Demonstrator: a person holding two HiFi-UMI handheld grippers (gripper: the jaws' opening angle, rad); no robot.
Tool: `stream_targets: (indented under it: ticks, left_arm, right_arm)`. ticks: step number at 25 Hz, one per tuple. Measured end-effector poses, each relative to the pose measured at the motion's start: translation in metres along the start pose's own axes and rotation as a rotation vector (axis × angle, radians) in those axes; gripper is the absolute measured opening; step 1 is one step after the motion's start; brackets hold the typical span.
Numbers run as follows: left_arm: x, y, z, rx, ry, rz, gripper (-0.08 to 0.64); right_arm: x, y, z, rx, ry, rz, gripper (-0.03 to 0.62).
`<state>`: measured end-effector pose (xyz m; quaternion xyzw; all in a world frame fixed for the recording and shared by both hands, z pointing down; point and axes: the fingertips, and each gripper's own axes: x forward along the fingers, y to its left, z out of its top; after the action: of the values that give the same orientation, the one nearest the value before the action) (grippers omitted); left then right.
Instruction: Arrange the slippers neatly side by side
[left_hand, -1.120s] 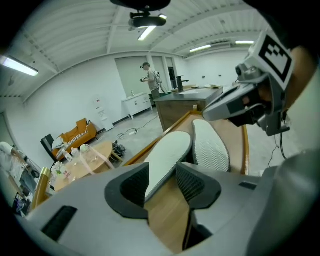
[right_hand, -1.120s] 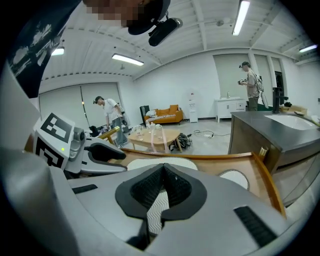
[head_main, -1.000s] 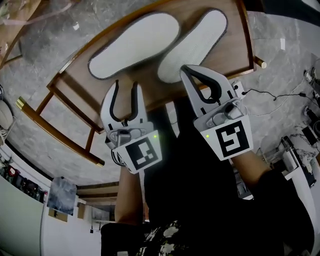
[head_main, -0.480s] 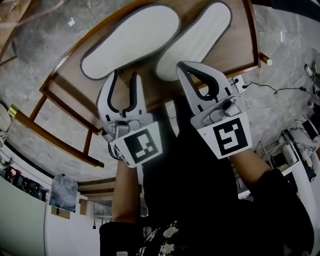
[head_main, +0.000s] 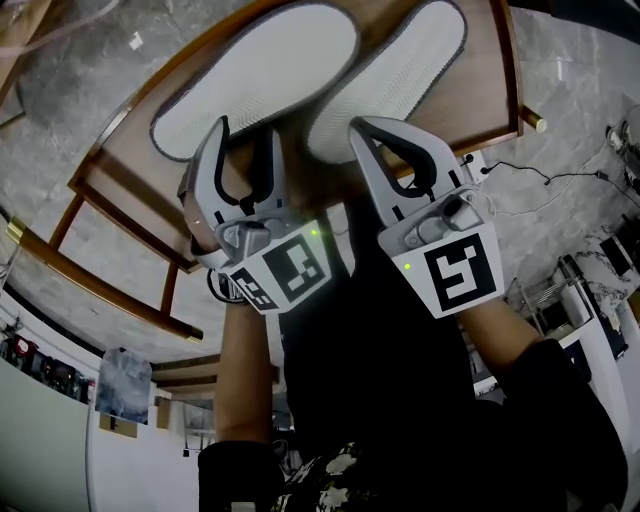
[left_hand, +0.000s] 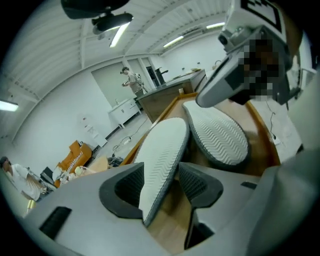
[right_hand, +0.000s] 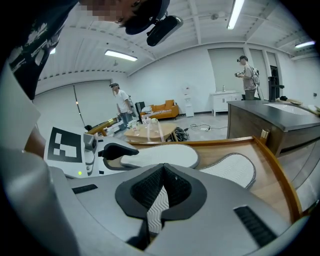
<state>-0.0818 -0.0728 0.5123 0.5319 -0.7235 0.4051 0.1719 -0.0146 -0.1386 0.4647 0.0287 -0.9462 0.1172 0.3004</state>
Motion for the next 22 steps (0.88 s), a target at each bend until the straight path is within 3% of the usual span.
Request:
stream_targets:
  ticks: [10, 14, 17, 22]
  left_arm:
    - [0.005, -0.017, 0.004, 0.19, -0.017, -0.059, 0.193]
    - [0.013, -0.015, -0.006, 0.234, 0.028, -0.021, 0.193]
    - [0.018, -0.006, -0.006, 0.234, 0.04, 0.026, 0.136]
    - [0.002, -0.003, 0.004, 0.17, -0.012, 0.036, 0.095]
  right_arm:
    - [-0.002, 0.002, -0.005, -0.01, 0.011, 0.005, -0.002]
    - [-0.003, 0.001, -0.005, -0.005, 0.004, -0.001, -0.002]
    - [-0.005, 0.001, -0.005, -0.006, 0.0, -0.001, -0.003]
    - [-0.011, 0.001, -0.006, 0.001, 0.0, -0.006, -0.002]
